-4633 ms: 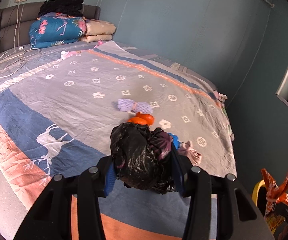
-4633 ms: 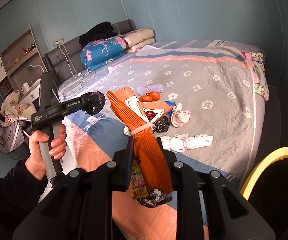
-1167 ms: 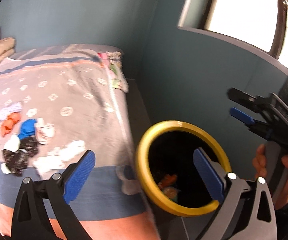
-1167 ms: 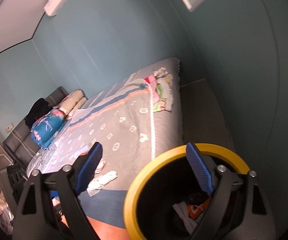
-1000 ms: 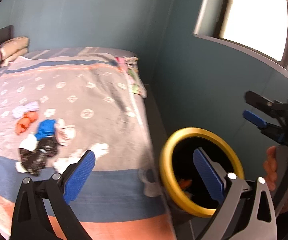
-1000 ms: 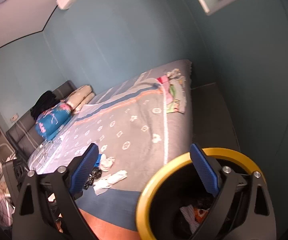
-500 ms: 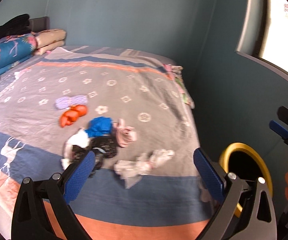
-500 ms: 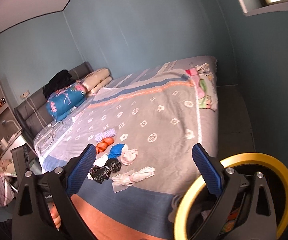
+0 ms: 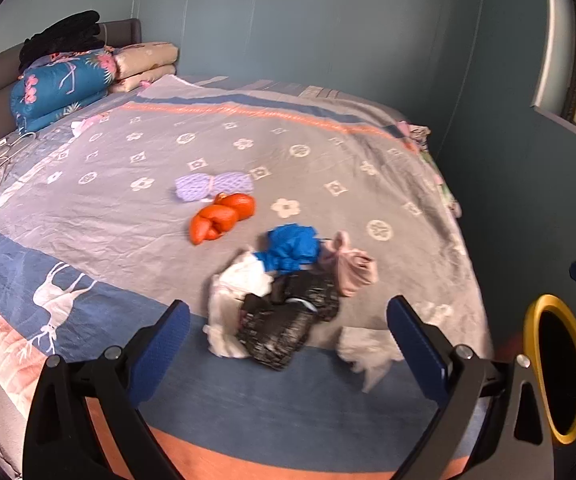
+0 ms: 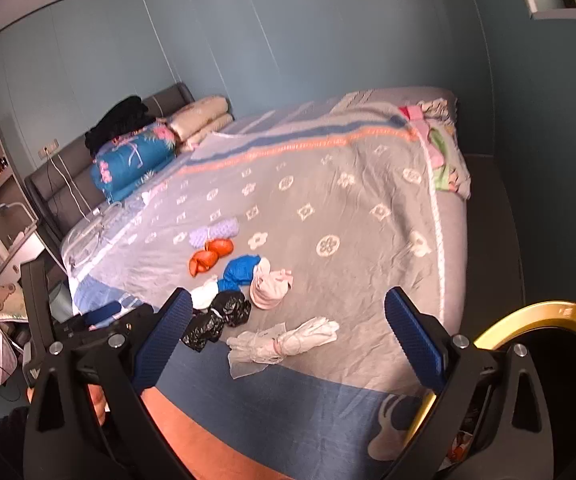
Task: Collect trash
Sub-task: 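Move both open grippers back toward the remaining items on the bed, then grasp a white tissue with the left gripper while the right grasps another white tissue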
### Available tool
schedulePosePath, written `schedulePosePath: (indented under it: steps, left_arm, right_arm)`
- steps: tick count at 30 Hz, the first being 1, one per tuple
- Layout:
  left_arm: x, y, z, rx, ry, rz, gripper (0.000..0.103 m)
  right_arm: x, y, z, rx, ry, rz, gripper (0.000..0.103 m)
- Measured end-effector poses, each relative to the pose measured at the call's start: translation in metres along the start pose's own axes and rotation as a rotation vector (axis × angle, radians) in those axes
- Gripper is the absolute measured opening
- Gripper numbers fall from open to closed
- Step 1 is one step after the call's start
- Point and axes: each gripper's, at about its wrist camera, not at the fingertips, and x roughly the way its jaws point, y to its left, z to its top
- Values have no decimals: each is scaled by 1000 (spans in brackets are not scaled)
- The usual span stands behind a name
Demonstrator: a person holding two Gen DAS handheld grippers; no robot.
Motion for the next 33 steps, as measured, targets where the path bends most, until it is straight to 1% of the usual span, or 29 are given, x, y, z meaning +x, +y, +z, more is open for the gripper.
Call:
schedulePosePath:
  steps: [6, 11, 13, 19, 23, 30, 32, 33]
  left_arm:
    - [37, 27, 14, -17, 34, 46, 95]
    - [70, 47, 22, -38, 73, 69, 95]
    - [85, 53, 26, -45, 92, 77, 95]
    - [116, 63, 36, -47, 127, 73, 95]
    - [132, 61, 35, -32, 157, 58, 94]
    - [150, 50, 24, 25, 209, 28, 85]
    - [155, 47, 22, 39, 226, 19, 78]
    - [157, 46, 20, 46, 241, 12, 72]
  right_arm:
    - [44, 7, -8, -13, 71, -11, 93]
    - [83, 10, -19, 4, 129, -11, 93]
    - [93, 12, -22, -5, 139, -20, 93]
    - [128, 21, -36, -28, 182, -54, 93]
    - [149, 23, -45, -52, 204, -96, 93]
    - [171, 22, -56, -73, 244, -138, 93]
    - [177, 23, -60, -80, 258, -142, 93]
    - [179, 24, -61, -82, 263, -141, 93]
